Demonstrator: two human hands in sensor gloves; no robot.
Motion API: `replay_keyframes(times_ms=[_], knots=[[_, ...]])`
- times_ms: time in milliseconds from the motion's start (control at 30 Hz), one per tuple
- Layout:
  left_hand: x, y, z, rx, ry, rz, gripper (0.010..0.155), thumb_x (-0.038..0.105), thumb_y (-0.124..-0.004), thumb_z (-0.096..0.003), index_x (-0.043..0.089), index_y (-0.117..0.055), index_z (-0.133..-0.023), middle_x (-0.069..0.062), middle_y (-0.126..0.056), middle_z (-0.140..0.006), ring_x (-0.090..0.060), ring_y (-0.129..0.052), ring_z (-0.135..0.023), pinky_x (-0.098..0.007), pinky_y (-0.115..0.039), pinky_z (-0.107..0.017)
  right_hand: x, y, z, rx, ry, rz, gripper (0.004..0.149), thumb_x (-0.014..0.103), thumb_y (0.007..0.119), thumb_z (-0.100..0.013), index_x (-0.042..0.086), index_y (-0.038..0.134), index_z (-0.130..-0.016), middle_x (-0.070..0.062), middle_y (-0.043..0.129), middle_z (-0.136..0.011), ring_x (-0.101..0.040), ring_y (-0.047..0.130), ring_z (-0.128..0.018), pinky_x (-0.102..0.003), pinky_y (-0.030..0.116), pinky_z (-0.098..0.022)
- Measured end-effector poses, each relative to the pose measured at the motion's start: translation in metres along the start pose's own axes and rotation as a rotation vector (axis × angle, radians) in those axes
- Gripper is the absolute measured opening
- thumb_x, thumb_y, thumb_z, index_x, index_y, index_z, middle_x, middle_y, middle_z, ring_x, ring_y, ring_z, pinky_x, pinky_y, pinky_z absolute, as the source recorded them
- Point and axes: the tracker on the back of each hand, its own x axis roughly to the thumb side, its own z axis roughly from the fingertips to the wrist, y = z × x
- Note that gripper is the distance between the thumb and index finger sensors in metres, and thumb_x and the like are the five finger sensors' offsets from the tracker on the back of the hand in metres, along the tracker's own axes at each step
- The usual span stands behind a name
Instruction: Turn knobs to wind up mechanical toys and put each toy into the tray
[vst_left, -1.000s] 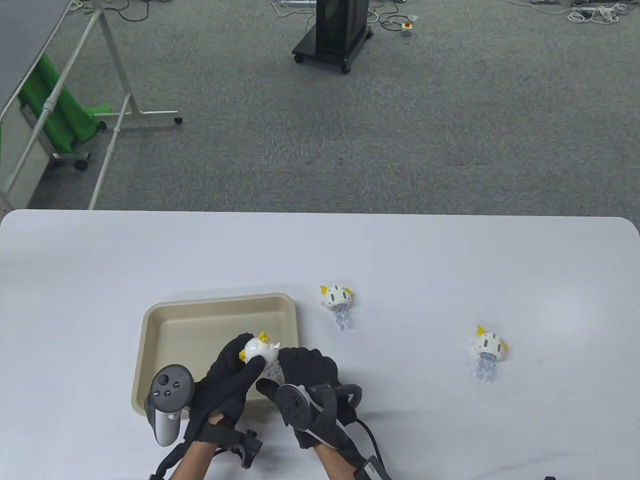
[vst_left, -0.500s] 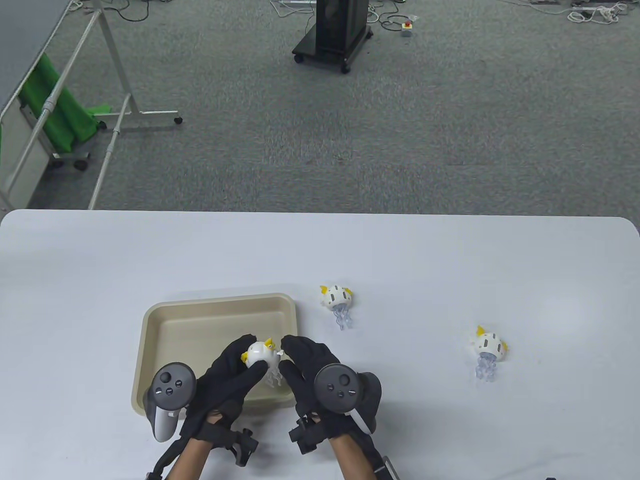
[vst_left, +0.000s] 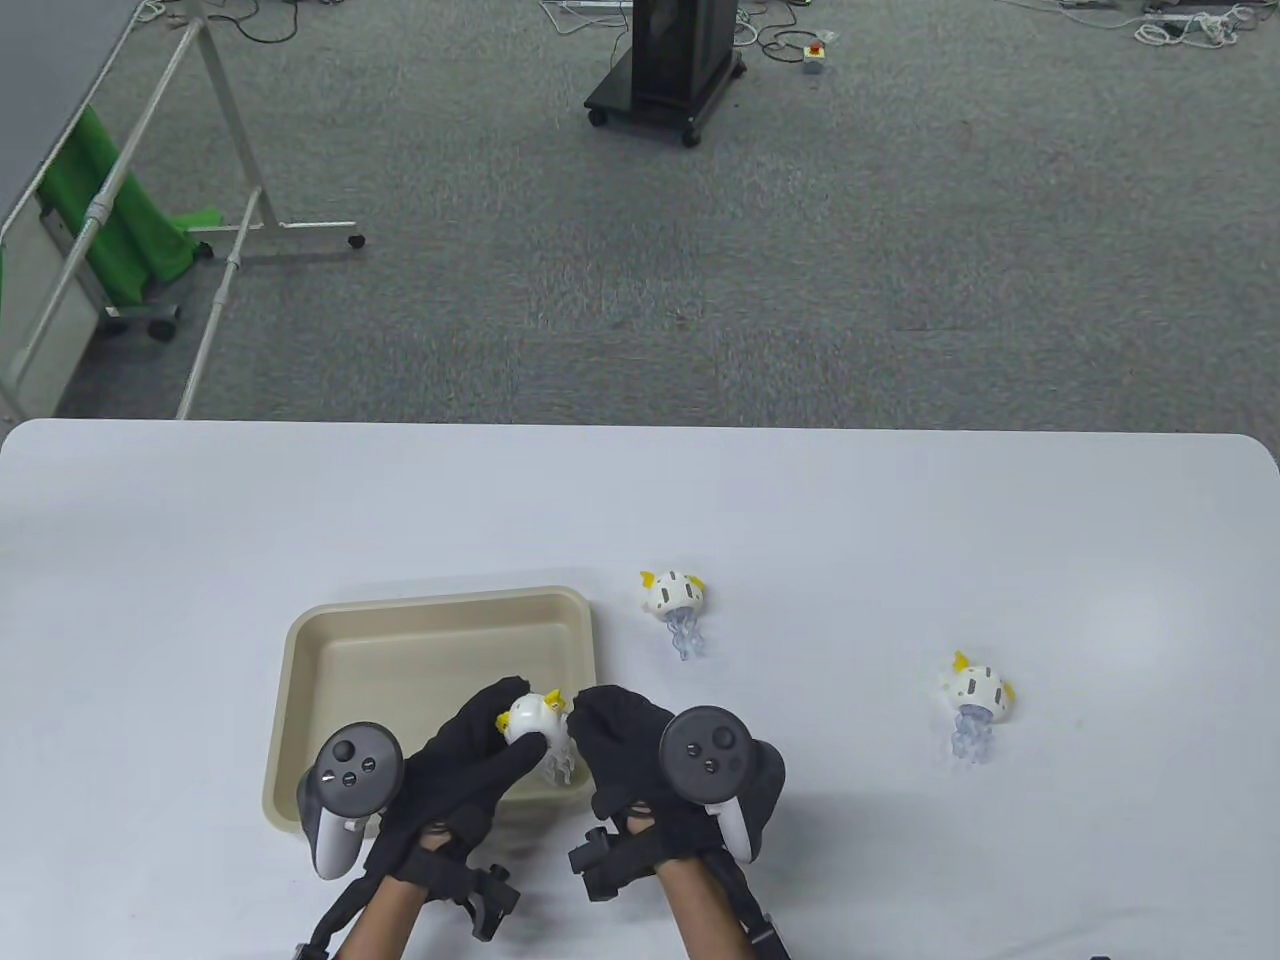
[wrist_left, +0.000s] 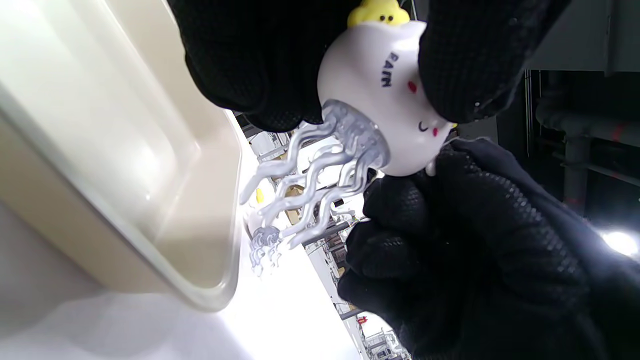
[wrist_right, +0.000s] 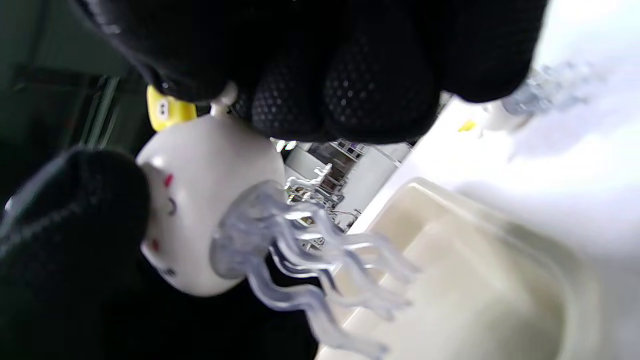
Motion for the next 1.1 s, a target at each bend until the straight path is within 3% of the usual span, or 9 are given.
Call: replay_keyframes(times_ms=[233, 367, 467, 600, 700, 833, 1100], knots=[[0.004, -0.003, 0.000, -0.006, -0.024, -0.078, 0.075, 0.051, -0.085, -0.0465, 0.019, -0.065, -0.111, -0.005, -0.078, -0.105, -0.029, -0.090, -0.094, -0.041, -0.082, -0.071, -0.018, 0.003, 0.000, -0.007, 0.267, -0.213, 0.038, 0.043, 0.081, -0.040, 0.010, 0.091, -0.056, -0.005, 0.098, -0.034, -0.018, 0.096, -0.018, -0.040, 0.085, -0.020], [0.003, -0.003, 0.001, -0.006, -0.025, -0.046, 0.075, 0.051, -0.084, -0.0466, 0.020, -0.065, -0.111, -0.005, -0.078, -0.105, -0.029, -0.090, -0.094, -0.041, -0.082, -0.071, -0.022, 0.003, -0.001, 0.036, 0.280, -0.294, 0.038, 0.043, 0.080, -0.041, 0.010, 0.091, -0.055, -0.004, 0.098, -0.035, -0.019, 0.096, -0.018, -0.041, 0.085, -0.021], [0.001, 0.000, 0.000, 0.012, -0.015, -0.045, 0.075, 0.052, -0.084, -0.0470, 0.020, -0.065, -0.112, -0.005, -0.078, -0.106, -0.029, -0.090, -0.094, -0.040, -0.082, -0.071, -0.018, 0.001, -0.002, 0.057, 0.182, -0.231, 0.040, 0.044, 0.080, -0.043, 0.011, 0.089, -0.062, -0.005, 0.099, -0.043, -0.022, 0.098, -0.027, -0.043, 0.085, -0.027], [-0.002, 0.005, 0.001, 0.039, -0.004, -0.028, 0.075, 0.052, -0.085, -0.0470, 0.019, -0.065, -0.111, -0.006, -0.078, -0.105, -0.029, -0.090, -0.094, -0.041, -0.082, -0.070, 0.006, -0.009, 0.004, -0.060, -0.087, 0.078, 0.055, 0.051, 0.077, -0.044, 0.016, 0.074, -0.087, -0.006, 0.089, -0.078, -0.027, 0.093, -0.060, -0.046, 0.079, -0.052], [-0.002, 0.006, 0.001, 0.045, -0.002, -0.022, 0.075, 0.052, -0.084, -0.0470, 0.019, -0.065, -0.111, -0.005, -0.078, -0.105, -0.029, -0.090, -0.094, -0.041, -0.082, -0.070, 0.022, -0.008, 0.013, -0.086, -0.266, 0.303, 0.060, 0.048, 0.078, -0.044, 0.020, 0.066, -0.095, -0.005, 0.080, -0.092, -0.028, 0.087, -0.075, -0.047, 0.074, -0.063], [-0.001, 0.004, 0.001, 0.033, -0.004, -0.026, 0.075, 0.052, -0.084, -0.0472, 0.019, -0.065, -0.111, -0.005, -0.078, -0.105, -0.029, -0.090, -0.094, -0.041, -0.082, -0.071, 0.034, 0.006, 0.023, -0.091, -0.421, 0.572, 0.060, 0.043, 0.081, -0.043, 0.022, 0.064, -0.096, -0.005, 0.076, -0.096, -0.028, 0.084, -0.081, -0.047, 0.071, -0.068], [-0.001, 0.003, 0.001, 0.024, -0.002, -0.021, 0.074, 0.052, -0.084, -0.0473, 0.020, -0.065, -0.111, -0.005, -0.078, -0.105, -0.029, -0.090, -0.094, -0.040, -0.083, -0.070, 0.037, 0.016, 0.027, -0.122, -0.458, 0.680, 0.050, 0.038, 0.078, -0.044, 0.024, 0.071, -0.091, -0.002, 0.082, -0.091, -0.026, 0.087, -0.077, -0.045, 0.073, -0.067]])
